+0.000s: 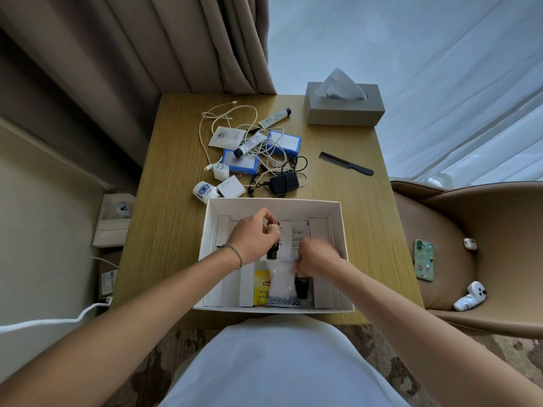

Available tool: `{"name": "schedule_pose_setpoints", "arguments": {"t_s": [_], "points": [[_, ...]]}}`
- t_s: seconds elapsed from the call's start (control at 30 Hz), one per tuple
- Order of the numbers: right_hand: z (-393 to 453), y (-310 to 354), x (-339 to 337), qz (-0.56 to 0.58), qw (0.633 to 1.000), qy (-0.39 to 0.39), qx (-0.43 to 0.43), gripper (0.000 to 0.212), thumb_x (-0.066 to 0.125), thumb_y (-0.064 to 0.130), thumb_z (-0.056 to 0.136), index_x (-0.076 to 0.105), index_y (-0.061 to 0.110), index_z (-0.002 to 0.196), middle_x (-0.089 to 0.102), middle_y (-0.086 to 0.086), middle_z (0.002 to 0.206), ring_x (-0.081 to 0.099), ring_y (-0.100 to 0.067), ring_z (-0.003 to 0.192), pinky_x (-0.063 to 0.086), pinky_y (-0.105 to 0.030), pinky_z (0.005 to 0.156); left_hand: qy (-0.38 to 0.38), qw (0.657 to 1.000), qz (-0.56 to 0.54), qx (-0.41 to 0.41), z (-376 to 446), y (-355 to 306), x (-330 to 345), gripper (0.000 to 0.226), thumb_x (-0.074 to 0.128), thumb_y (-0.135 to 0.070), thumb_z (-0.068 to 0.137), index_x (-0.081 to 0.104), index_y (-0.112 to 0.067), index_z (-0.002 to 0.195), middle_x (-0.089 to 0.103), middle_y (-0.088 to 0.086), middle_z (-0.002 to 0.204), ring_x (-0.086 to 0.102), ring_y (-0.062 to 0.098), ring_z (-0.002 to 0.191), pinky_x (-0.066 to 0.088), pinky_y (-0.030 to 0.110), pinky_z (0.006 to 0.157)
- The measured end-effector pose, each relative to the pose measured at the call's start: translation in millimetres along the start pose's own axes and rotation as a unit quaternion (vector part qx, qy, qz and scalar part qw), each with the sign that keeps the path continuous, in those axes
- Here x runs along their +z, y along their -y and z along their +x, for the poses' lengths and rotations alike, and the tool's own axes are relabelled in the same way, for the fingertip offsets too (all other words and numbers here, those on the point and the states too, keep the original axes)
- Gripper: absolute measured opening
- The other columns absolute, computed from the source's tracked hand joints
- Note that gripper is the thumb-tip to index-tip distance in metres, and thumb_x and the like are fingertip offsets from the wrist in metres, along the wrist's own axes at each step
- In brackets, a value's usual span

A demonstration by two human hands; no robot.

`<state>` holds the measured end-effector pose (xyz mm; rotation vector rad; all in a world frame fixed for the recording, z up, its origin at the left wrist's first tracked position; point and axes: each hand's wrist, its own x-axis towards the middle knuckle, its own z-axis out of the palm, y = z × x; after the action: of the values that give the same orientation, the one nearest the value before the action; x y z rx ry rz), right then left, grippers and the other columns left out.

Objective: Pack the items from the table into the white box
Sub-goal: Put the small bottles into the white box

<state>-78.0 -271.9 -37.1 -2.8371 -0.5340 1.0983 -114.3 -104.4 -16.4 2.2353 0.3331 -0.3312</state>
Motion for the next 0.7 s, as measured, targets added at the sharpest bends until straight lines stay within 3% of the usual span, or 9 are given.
{"name": "schedule_pose_setpoints", "arguments": {"t_s": [0.07, 0.13, 0.2, 0.23, 0.33, 0.5, 0.57, 0.7], "points": [[-1, 1, 1, -0.006, 1.0, 0.004, -0.011, 0.016, 0.068, 0.02, 0.092, 0.06, 0.011, 0.102, 0.054, -0.003, 0.084, 0.058, -0.024, 0.082, 0.045, -0.032, 0.063, 0.01, 1.0, 0.004, -0.003, 0, 2, 2, 0.015, 0.065, -0.027, 0.088, 0.058, -0.024, 0.101, 0.07, 0.005, 0.076, 0.067, 0.022, 0.073, 0.056, 0.035, 0.065], [-2, 3, 1, -0.015, 0.999, 0.025, -0.023, 0.006, 0.06, 0.015, 0.095, 0.057, 0.013, 0.09, 0.057, -0.004, 0.084, 0.061, -0.025, 0.082, 0.046, -0.031, 0.062, 0.025, 1.0, 0.009, -0.008, 0, 2, 7, 0.016, 0.066, -0.026, 0.088, 0.058, -0.024, 0.101, 0.068, 0.004, 0.076, 0.065, 0.021, 0.072, 0.054, 0.034, 0.064], [-4, 2, -4, -0.012, 0.999, 0.047, -0.022, 0.017, 0.052, 0.009, 0.095, 0.054, 0.014, 0.079, 0.061, -0.005, 0.084, 0.059, -0.024, 0.078, 0.046, -0.03, 0.06, 0.042, 0.999, 0.013, -0.016, 0, 0, 12, 0.015, 0.066, -0.025, 0.087, 0.058, -0.022, 0.099, 0.069, 0.005, 0.077, 0.067, 0.023, 0.074, 0.056, 0.037, 0.066], [-5, 1, -8, -0.007, 0.999, 0.046, -0.019, 0.016, 0.05, 0.007, 0.095, 0.06, 0.012, 0.084, 0.065, -0.007, 0.089, 0.06, -0.024, 0.08, 0.049, -0.03, 0.063, 0.048, 0.999, 0.014, -0.019, 1, -1, 16, 0.014, 0.066, -0.026, 0.087, 0.058, -0.022, 0.098, 0.068, 0.005, 0.078, 0.067, 0.023, 0.075, 0.057, 0.038, 0.067], [-11, -6, -27, 0.027, 0.999, -0.026, -0.008, 0.032, 0.049, 0.003, 0.09, 0.071, 0.008, 0.112, 0.072, -0.012, 0.111, 0.068, -0.029, 0.096, 0.06, -0.038, 0.082, 0.072, 0.997, 0.008, -0.026, 3, -5, 28, 0.017, 0.071, -0.028, 0.085, 0.058, -0.022, 0.095, 0.067, 0.001, 0.08, 0.067, 0.019, 0.076, 0.058, 0.036, 0.068], [-23, -12, -49, 0.055, 0.987, -0.147, -0.033, 0.028, 0.056, 0.012, 0.092, 0.074, 0.011, 0.113, 0.074, -0.011, 0.112, 0.07, -0.031, 0.1, 0.061, -0.041, 0.084, 0.119, 0.992, 0.018, -0.026, 6, -13, 53, 0.02, 0.073, -0.029, 0.082, 0.059, -0.027, 0.097, 0.065, -0.003, 0.083, 0.063, 0.014, 0.074, 0.047, 0.026, 0.057], [-25, -15, -52, 0.074, 0.983, -0.161, -0.041, 0.03, 0.059, 0.019, 0.092, 0.074, 0.011, 0.116, 0.073, -0.012, 0.116, 0.069, -0.031, 0.103, 0.06, -0.043, 0.087, 0.132, 0.99, 0.039, -0.021, 7, -15, 63, 0.021, 0.074, -0.028, 0.081, 0.061, -0.028, 0.097, 0.064, -0.005, 0.086, 0.061, 0.013, 0.076, 0.046, 0.024, 0.057], [-24, -21, -50, 0.079, 0.982, -0.164, -0.044, 0.034, 0.054, 0.011, 0.091, 0.072, 0.016, 0.119, 0.072, -0.009, 0.122, 0.068, -0.028, 0.107, 0.059, -0.04, 0.088, 0.156, 0.982, 0.108, -0.004, 8, -16, 75, 0.018, 0.078, -0.03, 0.077, 0.067, -0.022, 0.088, 0.066, -0.006, 0.08, 0.061, 0.014, 0.074, 0.046, 0.024, 0.056]]}}
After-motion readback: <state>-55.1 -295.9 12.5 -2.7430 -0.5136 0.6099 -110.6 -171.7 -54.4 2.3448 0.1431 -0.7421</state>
